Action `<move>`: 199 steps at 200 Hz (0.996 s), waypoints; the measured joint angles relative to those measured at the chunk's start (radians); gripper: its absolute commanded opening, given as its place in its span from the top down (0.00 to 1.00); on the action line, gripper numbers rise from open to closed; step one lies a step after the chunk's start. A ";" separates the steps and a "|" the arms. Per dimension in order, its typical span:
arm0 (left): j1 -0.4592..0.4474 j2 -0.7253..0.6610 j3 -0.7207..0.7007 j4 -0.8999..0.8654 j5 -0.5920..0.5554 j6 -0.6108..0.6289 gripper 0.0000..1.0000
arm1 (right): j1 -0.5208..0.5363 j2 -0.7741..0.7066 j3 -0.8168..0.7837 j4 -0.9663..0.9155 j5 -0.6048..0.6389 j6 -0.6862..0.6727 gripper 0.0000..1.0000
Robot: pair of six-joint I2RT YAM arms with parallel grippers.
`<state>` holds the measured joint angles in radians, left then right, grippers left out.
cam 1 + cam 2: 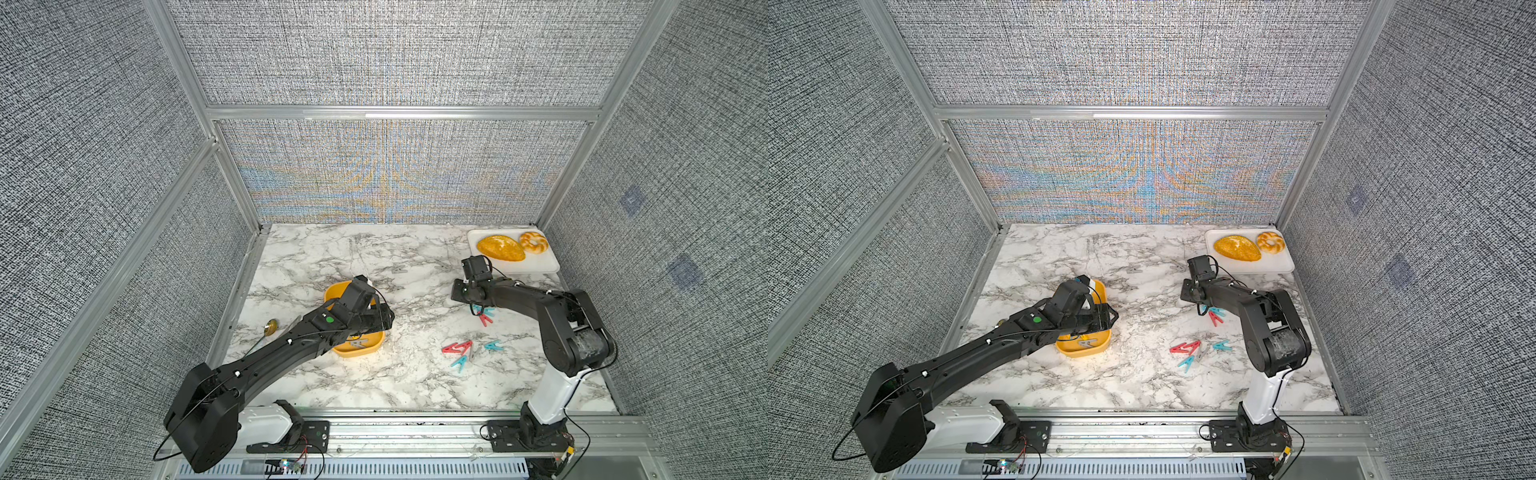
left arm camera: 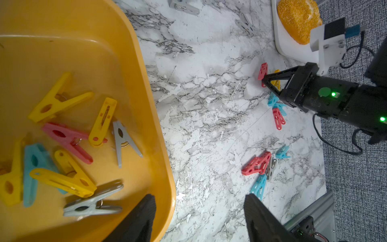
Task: Put the clothespins into the storage box
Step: Pick up the clothespin from the center of the board, then place the clothespin in the storage box.
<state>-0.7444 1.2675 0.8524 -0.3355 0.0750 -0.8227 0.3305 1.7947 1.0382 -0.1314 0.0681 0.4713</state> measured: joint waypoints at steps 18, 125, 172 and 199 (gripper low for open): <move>0.002 -0.016 0.013 -0.026 -0.029 0.003 0.27 | 0.067 -0.032 0.004 -0.006 -0.005 -0.009 1.00; 0.284 -0.183 -0.099 -0.070 0.011 0.010 0.20 | 0.525 -0.016 0.332 -0.098 -0.088 -0.065 0.90; 0.382 -0.237 -0.131 -0.092 0.060 0.010 0.19 | 0.601 0.008 0.391 -0.131 -0.093 -0.081 0.60; 0.389 -0.233 -0.130 -0.092 0.090 0.010 0.19 | 0.604 -0.044 0.349 -0.133 -0.071 -0.085 0.55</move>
<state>-0.3557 1.0344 0.7223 -0.4271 0.1646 -0.8127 0.9344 1.7504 1.3869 -0.2646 -0.0032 0.3866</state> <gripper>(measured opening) 0.814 0.441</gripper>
